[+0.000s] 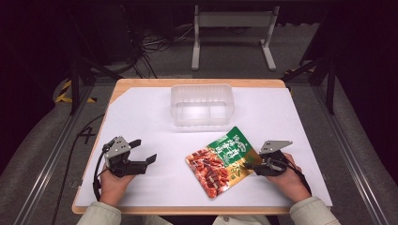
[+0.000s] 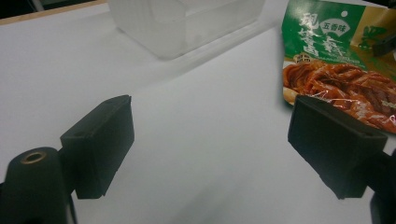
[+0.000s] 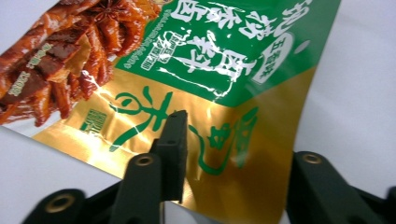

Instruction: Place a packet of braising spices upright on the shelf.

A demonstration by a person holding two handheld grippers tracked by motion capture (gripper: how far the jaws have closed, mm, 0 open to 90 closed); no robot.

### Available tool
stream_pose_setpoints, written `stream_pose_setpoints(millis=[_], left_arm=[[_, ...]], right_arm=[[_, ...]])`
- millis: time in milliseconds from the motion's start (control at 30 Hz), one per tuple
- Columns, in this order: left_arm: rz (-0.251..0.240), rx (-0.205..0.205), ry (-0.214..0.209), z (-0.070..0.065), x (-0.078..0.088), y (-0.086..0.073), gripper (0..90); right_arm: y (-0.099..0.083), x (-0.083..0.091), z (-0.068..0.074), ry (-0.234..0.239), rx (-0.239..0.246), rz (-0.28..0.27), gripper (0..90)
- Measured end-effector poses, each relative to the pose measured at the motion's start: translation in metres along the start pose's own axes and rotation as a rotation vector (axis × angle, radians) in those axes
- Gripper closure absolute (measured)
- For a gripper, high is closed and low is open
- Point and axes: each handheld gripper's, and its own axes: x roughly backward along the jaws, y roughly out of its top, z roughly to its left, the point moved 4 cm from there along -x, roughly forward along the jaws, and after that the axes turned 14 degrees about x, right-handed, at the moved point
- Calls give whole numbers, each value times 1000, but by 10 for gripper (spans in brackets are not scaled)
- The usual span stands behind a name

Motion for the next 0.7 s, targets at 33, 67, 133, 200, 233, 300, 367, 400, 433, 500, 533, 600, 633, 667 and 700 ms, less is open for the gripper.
stream_pose_setpoints(millis=[33, 67, 133, 200, 233, 300, 367, 400, 433, 500, 533, 600, 633, 667, 700], left_arm=[[-1, -4, 1, 0, 0, 0, 151], [1, -5, 2, 0, 0, 0, 150], [1, -5, 2, 0, 0, 0, 151], [0, -4, 2, 0, 0, 0, 151], [1, -5, 2, 0, 0, 0, 151], [2, -3, 3, 0, 0, 0, 151], [1, -8, 5, 0, 0, 0, 151], [2, -3, 4, 0, 0, 0, 151], [0, -4, 4, 0, 0, 0, 151], [1, -5, 3, 0, 0, 0, 151], [2, -2, 4, 0, 0, 0, 150], [2, -3, 6, 1, 1, 0, 151], [2, -4, 6, 1, 1, 0, 151], [1, -6, 9, 1, 1, 0, 151], [1, -5, 13, 2, 1, 0, 151]], right_arm=[[0, 0, 0, -7, 5, 5, 670], [1, 0, -1, -13, 3, 8, 697], [1, 0, -1, -21, -1, 14, 741], [2, 0, -1, -34, 6, 20, 792], [2, 0, 0, -39, 6, 22, 814], [4, 0, 1, -44, 2, 27, 864], [7, 0, 3, -58, 8, 27, 896], [8, 0, 3, -68, 9, 31, 899], [9, 1, 3, -80, 13, 30, 900], [12, 3, 3, -92, 5, 18, 900], [14, 5, 2, -94, -4, 2, 900], [17, 9, 2, -92, -22, -18, 900], [18, 11, 2, -90, -27, -25, 900], [19, 13, 2, -88, -30, -33, 900], [21, 15, 2, -86, -36, -41, 900]])
